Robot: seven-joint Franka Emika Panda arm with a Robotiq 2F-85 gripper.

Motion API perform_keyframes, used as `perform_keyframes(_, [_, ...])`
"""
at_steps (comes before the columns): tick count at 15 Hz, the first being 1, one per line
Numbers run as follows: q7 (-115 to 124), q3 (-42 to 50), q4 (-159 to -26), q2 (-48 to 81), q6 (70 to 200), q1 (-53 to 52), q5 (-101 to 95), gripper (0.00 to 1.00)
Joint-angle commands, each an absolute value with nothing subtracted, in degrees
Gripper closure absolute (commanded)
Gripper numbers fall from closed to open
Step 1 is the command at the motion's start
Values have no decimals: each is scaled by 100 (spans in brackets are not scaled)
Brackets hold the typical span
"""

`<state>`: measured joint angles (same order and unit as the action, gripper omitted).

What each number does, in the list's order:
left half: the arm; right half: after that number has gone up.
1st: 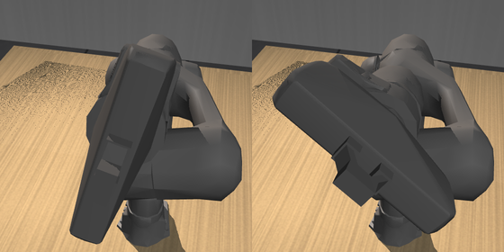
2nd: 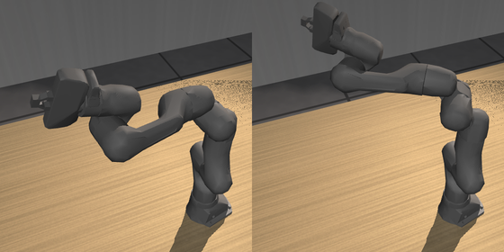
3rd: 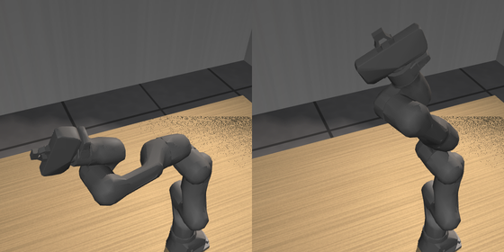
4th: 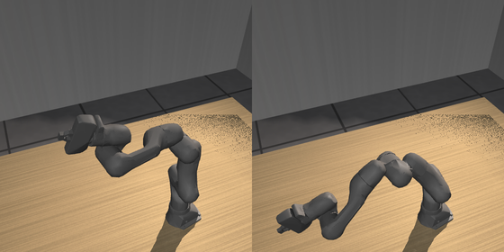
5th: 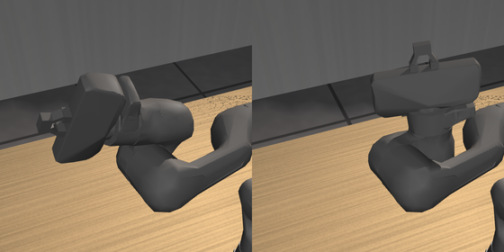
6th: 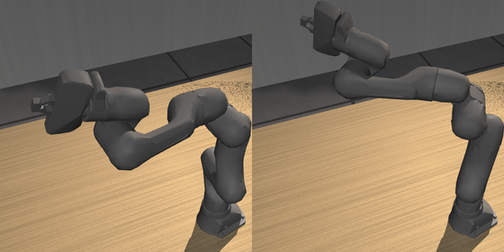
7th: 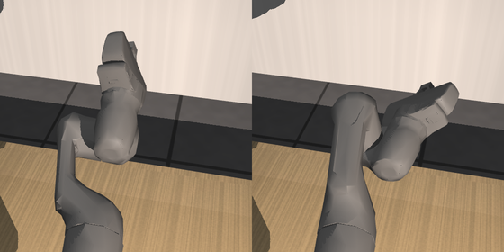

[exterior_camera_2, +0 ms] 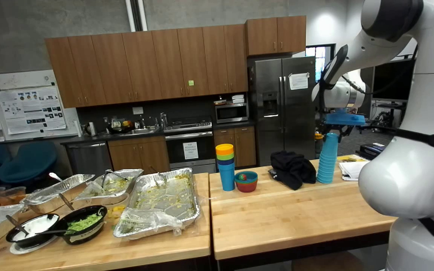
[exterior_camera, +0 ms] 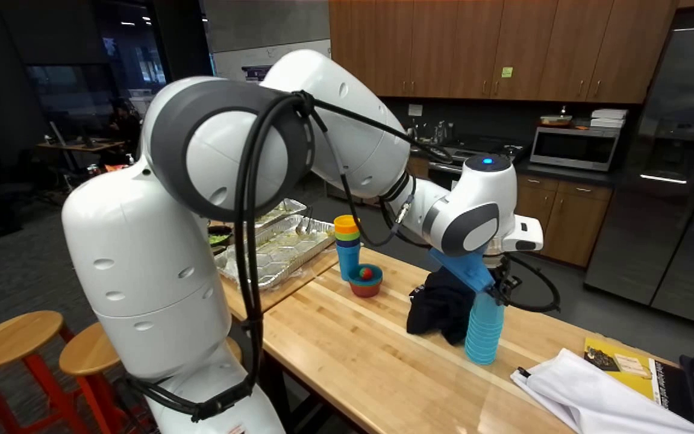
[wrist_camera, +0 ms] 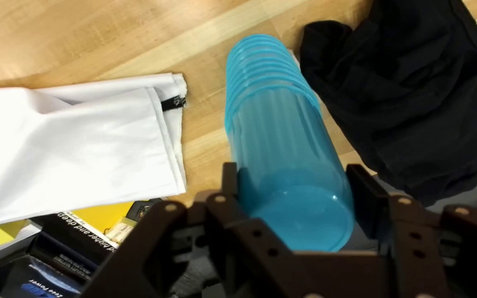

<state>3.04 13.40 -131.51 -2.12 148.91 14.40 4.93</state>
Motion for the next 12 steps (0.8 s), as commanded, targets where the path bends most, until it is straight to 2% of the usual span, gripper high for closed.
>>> perform_keyframes(1, [-2,1484,-12360,71,14042,1504,695,61])
perform_keyframes(7, [-265,1569,-11726,472,13440,1632,757,61])
perform_keyframes(12, [-356,1523,-11906,582,13472,1651,762,61])
